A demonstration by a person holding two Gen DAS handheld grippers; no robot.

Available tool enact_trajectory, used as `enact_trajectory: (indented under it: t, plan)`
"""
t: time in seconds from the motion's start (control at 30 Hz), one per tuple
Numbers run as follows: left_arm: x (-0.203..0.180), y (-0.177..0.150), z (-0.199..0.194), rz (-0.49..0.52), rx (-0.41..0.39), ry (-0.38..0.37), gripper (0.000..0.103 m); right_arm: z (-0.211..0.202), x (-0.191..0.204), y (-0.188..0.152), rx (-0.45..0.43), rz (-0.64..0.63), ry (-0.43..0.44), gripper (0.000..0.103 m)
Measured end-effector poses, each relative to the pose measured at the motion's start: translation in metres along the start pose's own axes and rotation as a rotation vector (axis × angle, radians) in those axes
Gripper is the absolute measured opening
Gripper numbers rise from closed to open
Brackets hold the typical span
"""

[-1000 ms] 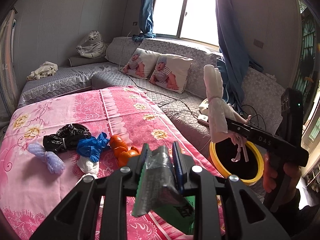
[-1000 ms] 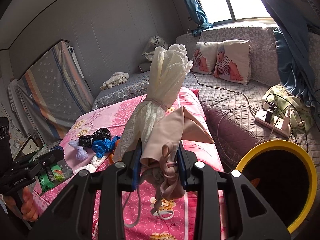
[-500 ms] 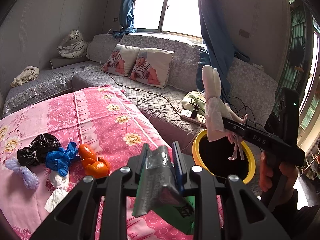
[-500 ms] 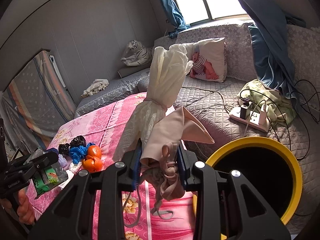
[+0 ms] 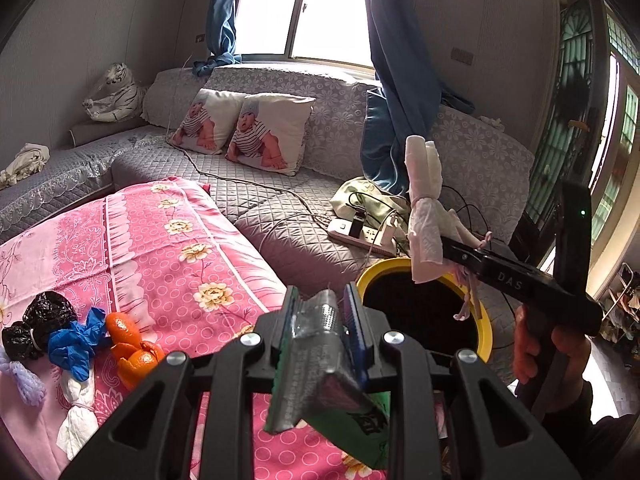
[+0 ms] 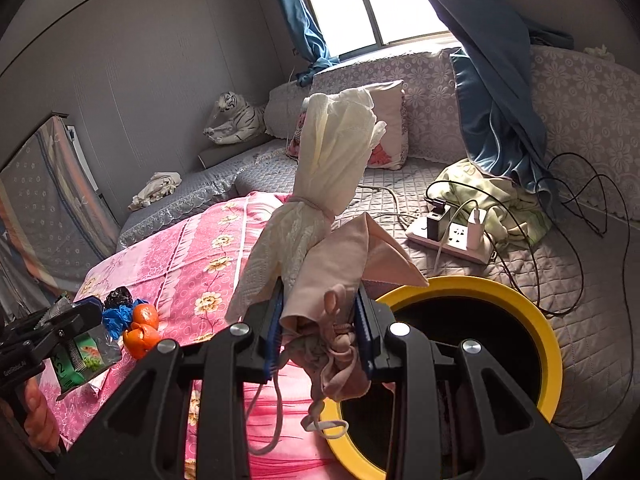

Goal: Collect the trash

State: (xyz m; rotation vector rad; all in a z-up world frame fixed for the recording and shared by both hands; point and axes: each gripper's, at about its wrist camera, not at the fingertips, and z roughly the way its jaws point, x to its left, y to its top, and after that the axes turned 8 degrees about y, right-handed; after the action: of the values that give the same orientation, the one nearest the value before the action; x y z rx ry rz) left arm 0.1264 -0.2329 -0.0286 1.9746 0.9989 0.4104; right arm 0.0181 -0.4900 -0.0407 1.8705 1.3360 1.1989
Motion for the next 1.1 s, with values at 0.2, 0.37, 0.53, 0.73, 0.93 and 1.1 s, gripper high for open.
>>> enact_trajectory:
  t: [0.2, 0.37, 0.53, 0.73, 0.93, 1.1]
  plan:
    - [-0.017, 0.007, 0.01, 0.034, 0.002, -0.026, 0.023, -0.001, -0.015, -0.002, -0.003, 0.023, -0.022, 0.029]
    - [-0.031, 0.013, 0.019, 0.068, 0.002, -0.044, 0.023, -0.002, -0.025, -0.003, -0.009, 0.033, -0.055, 0.029]
    - [-0.046, 0.019, 0.031, 0.094, 0.012, -0.07, 0.023, -0.005, -0.04, -0.004, -0.02, 0.042, -0.101, 0.029]
    - [-0.068, 0.024, 0.046, 0.133, 0.026, -0.108, 0.023, -0.006, -0.062, -0.008, -0.022, 0.066, -0.151, 0.029]
    - [-0.084, 0.027, 0.066, 0.164, 0.055, -0.139, 0.023, -0.008, -0.081, -0.014, -0.02, 0.097, -0.19, 0.029]
    - [-0.095, 0.029, 0.085, 0.18, 0.078, -0.157, 0.023, -0.006, -0.095, -0.018, -0.006, 0.119, -0.221, 0.029]
